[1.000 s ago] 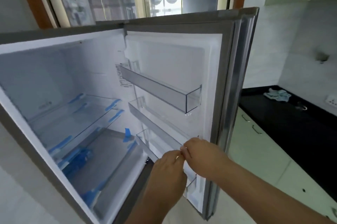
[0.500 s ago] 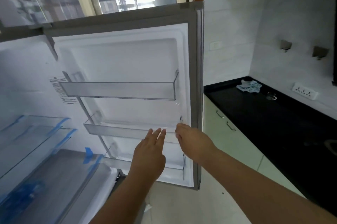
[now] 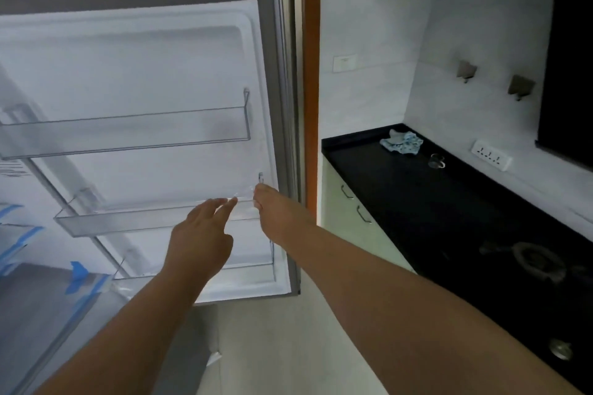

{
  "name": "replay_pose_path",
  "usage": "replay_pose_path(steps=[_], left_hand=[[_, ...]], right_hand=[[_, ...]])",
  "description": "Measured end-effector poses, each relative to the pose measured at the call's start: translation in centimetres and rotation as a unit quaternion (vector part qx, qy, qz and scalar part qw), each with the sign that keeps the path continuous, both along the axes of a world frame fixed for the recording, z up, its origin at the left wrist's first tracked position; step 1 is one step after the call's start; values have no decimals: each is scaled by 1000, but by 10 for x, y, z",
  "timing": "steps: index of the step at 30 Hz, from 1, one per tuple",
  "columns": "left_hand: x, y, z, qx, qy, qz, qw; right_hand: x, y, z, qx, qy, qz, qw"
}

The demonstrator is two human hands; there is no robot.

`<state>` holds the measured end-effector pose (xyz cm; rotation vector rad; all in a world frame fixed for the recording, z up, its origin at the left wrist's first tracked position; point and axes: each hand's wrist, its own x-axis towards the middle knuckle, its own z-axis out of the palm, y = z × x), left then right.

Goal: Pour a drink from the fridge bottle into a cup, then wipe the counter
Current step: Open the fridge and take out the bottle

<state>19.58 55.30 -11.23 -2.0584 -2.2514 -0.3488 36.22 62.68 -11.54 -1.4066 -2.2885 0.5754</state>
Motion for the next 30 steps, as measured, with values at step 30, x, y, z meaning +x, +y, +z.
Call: replay_pose_path(steps=[30], left_hand=[[-235,-155,-126,-144,-242,318,905]], right_hand=[[-153,-36,-121,-234,-317,227,891]])
